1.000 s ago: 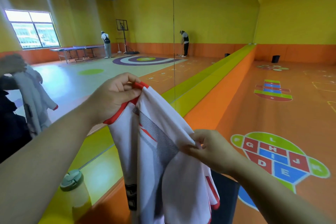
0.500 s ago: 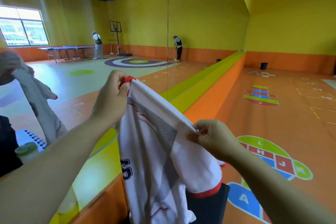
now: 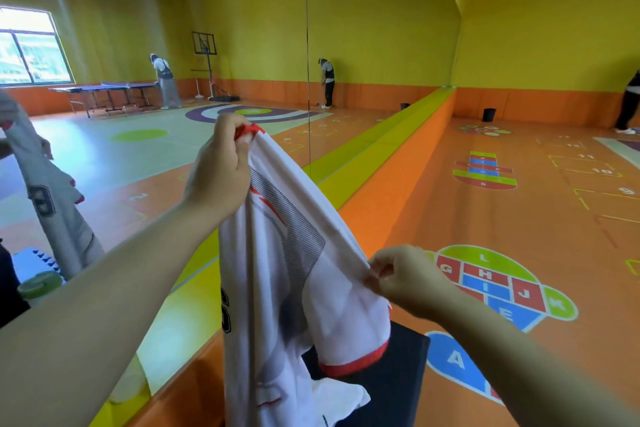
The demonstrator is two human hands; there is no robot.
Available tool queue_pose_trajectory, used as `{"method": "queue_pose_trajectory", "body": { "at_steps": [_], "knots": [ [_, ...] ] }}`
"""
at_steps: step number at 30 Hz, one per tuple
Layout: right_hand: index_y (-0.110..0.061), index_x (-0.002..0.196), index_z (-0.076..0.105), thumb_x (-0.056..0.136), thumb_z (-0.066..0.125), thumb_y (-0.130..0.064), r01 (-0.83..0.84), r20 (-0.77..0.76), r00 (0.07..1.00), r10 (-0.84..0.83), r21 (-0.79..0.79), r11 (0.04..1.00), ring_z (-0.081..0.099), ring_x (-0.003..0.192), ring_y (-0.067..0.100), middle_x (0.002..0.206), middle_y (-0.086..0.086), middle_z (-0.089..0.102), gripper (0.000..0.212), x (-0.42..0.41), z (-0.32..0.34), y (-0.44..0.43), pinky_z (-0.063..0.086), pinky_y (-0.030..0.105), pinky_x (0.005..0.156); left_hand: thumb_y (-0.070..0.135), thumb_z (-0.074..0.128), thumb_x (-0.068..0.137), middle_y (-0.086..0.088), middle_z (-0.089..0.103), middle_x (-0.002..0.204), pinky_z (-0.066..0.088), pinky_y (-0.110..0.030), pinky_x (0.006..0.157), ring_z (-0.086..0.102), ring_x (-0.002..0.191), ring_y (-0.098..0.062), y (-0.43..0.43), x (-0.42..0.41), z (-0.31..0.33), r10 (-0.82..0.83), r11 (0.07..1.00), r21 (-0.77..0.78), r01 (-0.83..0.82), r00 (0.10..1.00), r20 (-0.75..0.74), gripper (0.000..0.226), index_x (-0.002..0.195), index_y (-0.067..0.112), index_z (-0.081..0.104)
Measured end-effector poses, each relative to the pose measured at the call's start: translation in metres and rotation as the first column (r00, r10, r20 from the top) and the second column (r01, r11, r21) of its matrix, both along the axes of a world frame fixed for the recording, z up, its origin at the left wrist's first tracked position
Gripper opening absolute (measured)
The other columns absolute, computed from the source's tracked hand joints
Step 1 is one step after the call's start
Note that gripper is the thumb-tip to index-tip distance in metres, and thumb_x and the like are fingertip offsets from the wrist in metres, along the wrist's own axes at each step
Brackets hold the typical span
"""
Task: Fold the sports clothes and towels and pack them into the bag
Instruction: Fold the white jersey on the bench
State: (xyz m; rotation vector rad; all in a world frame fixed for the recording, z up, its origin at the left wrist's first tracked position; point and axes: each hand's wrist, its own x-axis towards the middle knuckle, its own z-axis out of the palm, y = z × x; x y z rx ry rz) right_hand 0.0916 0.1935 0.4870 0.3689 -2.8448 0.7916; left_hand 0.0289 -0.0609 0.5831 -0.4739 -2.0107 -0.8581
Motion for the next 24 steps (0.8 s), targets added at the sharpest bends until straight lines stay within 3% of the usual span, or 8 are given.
{"method": "queue_pose_trajectory", "body": {
  "at_steps": [5, 8, 11, 14, 16, 20, 24],
  "knots": [
    [-0.027, 0.065, 0.053, 0.079, 0.061, -0.014, -0.009, 0.089, 0.996, 0.007, 0.025, 1.000, 0.048, 0.060, 0.001, 0.063, -0.012, 0.053, 0.021, 0.003, -0.012, -0.005, 0.037, 0.015, 0.057, 0.015, 0.038, 0.098, -0.009, 0.057, 0.100, 0.032, -0.027, 0.069, 0.055, 0.090, -0.031, 0.002, -0.002, 0.003, -0.009, 1.000, -0.023, 0.009, 1.000, -0.008, 0.023, 0.112, 0.001, 0.048],
    [-0.022, 0.079, 0.054, 0.080, 0.056, -0.009, 0.077, 0.090, 0.994, -0.066, -0.129, 0.989, 0.052, 0.072, 0.014, 0.075, -0.008, 0.055, 0.013, -0.001, -0.010, 0.003, 0.041, 0.030, 0.066, 0.014, 0.037, 0.099, -0.015, 0.059, 0.103, 0.032, -0.029, 0.070, 0.055, 0.092, -0.035, -0.004, -0.004, 0.002, 0.024, 1.000, -0.005, -0.024, 1.000, -0.001, 0.021, 0.113, 0.001, 0.047],
    [-0.020, 0.098, 0.051, 0.087, 0.050, -0.008, 0.151, 0.087, 0.987, -0.132, -0.279, 0.948, 0.052, 0.077, 0.014, 0.084, -0.005, 0.055, 0.016, -0.005, -0.004, 0.012, 0.039, 0.027, 0.065, 0.013, 0.038, 0.100, -0.020, 0.060, 0.106, 0.032, -0.028, 0.071, 0.055, 0.095, -0.037, -0.011, -0.004, 0.000, 0.053, 0.998, 0.025, -0.053, 0.999, 0.007, 0.021, 0.114, -0.001, 0.047],
    [-0.012, 0.086, 0.057, 0.090, 0.045, -0.006, 0.132, 0.038, 0.991, -0.128, -0.147, 0.980, 0.055, 0.079, 0.027, 0.082, 0.006, 0.060, 0.014, -0.011, 0.006, 0.022, 0.037, 0.035, 0.066, 0.015, 0.044, 0.099, -0.021, 0.061, 0.101, 0.029, -0.025, 0.070, 0.056, 0.091, -0.035, -0.015, -0.003, -0.002, 0.044, 0.999, 0.031, -0.044, 0.999, 0.010, 0.023, 0.112, -0.003, 0.048],
    [-0.016, 0.078, 0.054, 0.094, 0.043, -0.007, 0.135, 0.022, 0.991, -0.133, -0.117, 0.984, 0.053, 0.077, 0.027, 0.076, 0.003, 0.057, 0.021, -0.013, 0.013, 0.029, 0.035, 0.035, 0.065, 0.021, 0.053, 0.095, -0.014, 0.059, 0.095, 0.030, -0.024, 0.070, 0.053, 0.084, -0.026, -0.015, -0.001, -0.002, 0.013, 0.999, 0.052, -0.014, 0.999, 0.037, 0.028, 0.113, -0.001, 0.049],
    [-0.025, 0.086, 0.050, 0.099, 0.042, -0.017, 0.174, -0.026, 0.983, -0.181, -0.178, 0.968, 0.054, 0.076, 0.024, 0.081, 0.006, 0.060, 0.017, -0.010, 0.026, 0.042, 0.040, 0.035, 0.066, 0.029, 0.070, 0.083, -0.001, 0.055, 0.097, 0.031, -0.023, 0.067, 0.048, 0.086, -0.019, -0.017, 0.003, -0.001, -0.014, 0.996, 0.090, -0.003, 0.982, 0.189, 0.040, 0.115, 0.012, 0.055],
    [-0.025, 0.095, 0.054, 0.097, 0.042, -0.012, 0.186, -0.116, 0.970, -0.211, -0.199, 0.962, 0.054, 0.079, 0.022, 0.084, 0.003, 0.061, 0.018, -0.004, 0.041, 0.054, 0.039, 0.032, 0.066, 0.023, 0.077, 0.075, -0.008, 0.054, 0.085, 0.035, -0.011, 0.056, 0.046, 0.076, -0.021, -0.017, 0.004, -0.004, -0.053, 0.993, 0.116, 0.022, 0.960, 0.276, 0.032, 0.097, 0.009, 0.059]
  ]
}}
